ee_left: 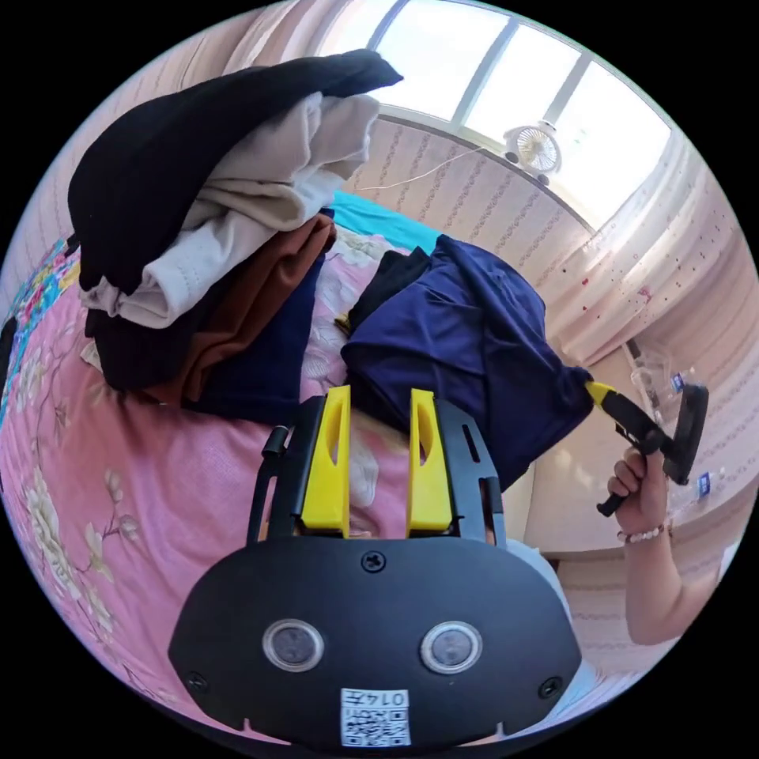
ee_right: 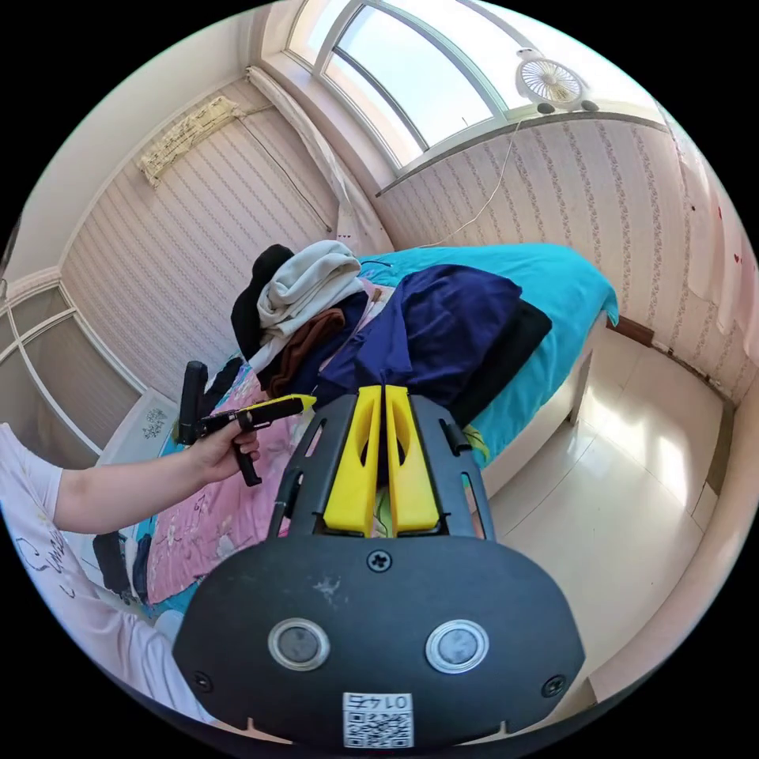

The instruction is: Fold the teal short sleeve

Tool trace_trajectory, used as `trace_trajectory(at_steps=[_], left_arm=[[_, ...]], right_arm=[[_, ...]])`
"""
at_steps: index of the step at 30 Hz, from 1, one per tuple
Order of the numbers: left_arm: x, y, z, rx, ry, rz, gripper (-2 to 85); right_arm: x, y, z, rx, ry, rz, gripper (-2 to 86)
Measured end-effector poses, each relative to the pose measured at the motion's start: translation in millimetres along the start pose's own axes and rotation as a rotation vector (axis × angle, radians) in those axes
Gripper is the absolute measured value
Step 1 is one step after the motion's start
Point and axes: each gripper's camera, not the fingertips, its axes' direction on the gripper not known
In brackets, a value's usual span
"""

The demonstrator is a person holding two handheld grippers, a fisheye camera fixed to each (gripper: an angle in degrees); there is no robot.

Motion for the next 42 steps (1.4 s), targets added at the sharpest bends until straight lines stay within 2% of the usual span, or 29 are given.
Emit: trace_trajectory(at_steps=[2, 6, 8, 12, 17, 20, 24, 25, 30, 32, 36, 42], left_arm=[[-3.7, -3.6, 1.4, -0.004, 0.032, 0.001, 9.4], [3.6, -6.2, -9.0, -0.034, 0.038, 0.11, 0.2], [-1.3, -3.4, -27.7, -0.003, 0.098, 0.101, -0.5], [-14.9, 23.2, -99.1, 0.14, 0.207, 0.042, -0.9], [-21.4, 87.8, -213.3, 0.331, 0.166, 0.031, -1.0], [-33.8, 135.1, -300.0, 0.453, 0.048, -0.01, -1.0], [-51.3, 181.4, -428.5, 0.55, -0.293, 0.014, -1.0], [-56.4, 183.8, -463.7, 0.553, -0.373, 0.016, -1.0], [-77.4, 156.7, -565.4, 0.557, -0.54, 0.081, -0.9], [-92.5, 142.5, -579.3, 0.538, -0.585, 0.1, -0.8], [-149.4, 136.5, -562.2, 0.373, -0.547, -0.016, 0.8], [-186.9, 232.1, -528.8, 0.115, -0.562, -0.095, 4.7]], right_arm=[[9.1, 2.0, -15.9, 0.017, 0.013, 0.004, 0.2], [21.8, 6.9, -45.4, 0.059, 0.002, 0.025, 0.2], [23.2, 8.0, -59.2, 0.102, -0.052, 0.019, 0.1], [15.8, 0.3, -88.1, 0.168, -0.245, -0.06, 0.1], [-28.5, -20.3, -105.8, 0.099, -0.484, -0.235, 0.0], [-79.8, -27.3, -99.9, 0.011, -0.655, -0.382, 0.0], [-167.9, -21.2, -64.2, -0.118, -0.974, -0.537, 0.0], [-193.9, -17.6, -53.8, -0.144, -1.042, -0.565, 0.0], [-270.3, -8.9, -32.3, -0.13, -1.205, -0.573, 0.0], [-287.3, -4.0, -26.2, -0.13, -1.201, -0.557, 0.0], [-310.0, 16.1, -2.6, -0.232, -1.099, -0.534, 0.0], [-300.5, 55.0, 54.0, -0.472, -0.82, -0.413, 0.0]])
